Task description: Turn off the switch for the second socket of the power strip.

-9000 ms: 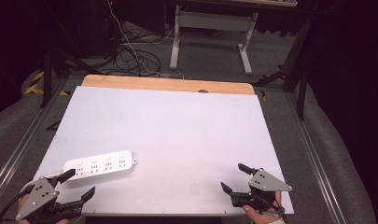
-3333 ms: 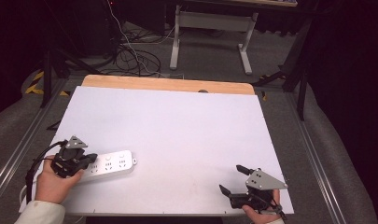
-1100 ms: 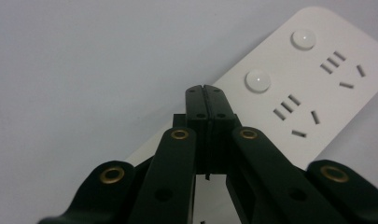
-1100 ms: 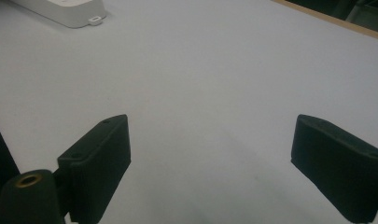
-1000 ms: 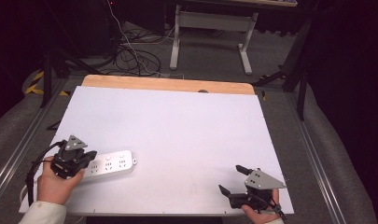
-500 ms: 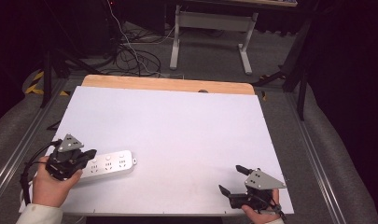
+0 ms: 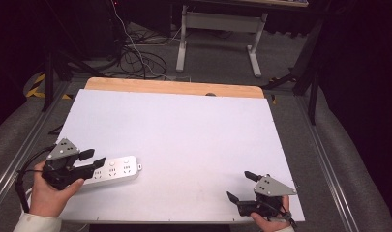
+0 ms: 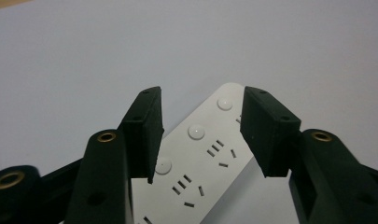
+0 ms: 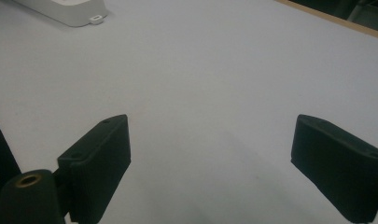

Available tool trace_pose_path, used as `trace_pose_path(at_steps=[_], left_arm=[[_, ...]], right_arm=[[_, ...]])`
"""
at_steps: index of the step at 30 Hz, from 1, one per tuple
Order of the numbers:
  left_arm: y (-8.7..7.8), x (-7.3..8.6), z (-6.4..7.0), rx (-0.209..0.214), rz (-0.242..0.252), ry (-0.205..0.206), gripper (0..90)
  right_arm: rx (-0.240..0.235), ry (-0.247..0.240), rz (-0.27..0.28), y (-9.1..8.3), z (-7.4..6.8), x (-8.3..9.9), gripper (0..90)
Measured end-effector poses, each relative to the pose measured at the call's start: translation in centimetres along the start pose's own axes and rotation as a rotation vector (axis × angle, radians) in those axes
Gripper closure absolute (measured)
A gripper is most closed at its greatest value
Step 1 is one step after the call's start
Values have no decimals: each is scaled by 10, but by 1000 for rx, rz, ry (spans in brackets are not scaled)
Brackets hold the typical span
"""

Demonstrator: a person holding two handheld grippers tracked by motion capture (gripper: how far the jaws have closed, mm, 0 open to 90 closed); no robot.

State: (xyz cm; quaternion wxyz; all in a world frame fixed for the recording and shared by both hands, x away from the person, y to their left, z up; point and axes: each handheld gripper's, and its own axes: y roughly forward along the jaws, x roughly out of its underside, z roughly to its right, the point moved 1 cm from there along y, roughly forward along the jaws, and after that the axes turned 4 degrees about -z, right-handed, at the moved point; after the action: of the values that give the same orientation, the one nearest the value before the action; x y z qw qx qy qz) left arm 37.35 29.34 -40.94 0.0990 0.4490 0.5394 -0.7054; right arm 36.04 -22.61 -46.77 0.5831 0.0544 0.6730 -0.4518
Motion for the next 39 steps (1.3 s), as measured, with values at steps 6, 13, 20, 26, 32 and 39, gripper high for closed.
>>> trace_pose_path(at_steps=[6,13,20,26,32,39], left_arm=[[-7,-1,3,4,46,17,375],[-12,0,7,7,73,40,284],[-18,1,16,37,116,57,266],[-26,5,22,43,167,70,261],[-24,14,25,44,185,91,240],[-21,28,26,113,232,91,218]], right_arm=[[1,1,0,0,0,0,127],[0,3,0,0,0,0,127],[-1,4,0,0,0,0,127],[-2,4,0,0,0,0,127],[-5,2,0,0,0,0,127],[-7,4,3,0,0,0,127]])
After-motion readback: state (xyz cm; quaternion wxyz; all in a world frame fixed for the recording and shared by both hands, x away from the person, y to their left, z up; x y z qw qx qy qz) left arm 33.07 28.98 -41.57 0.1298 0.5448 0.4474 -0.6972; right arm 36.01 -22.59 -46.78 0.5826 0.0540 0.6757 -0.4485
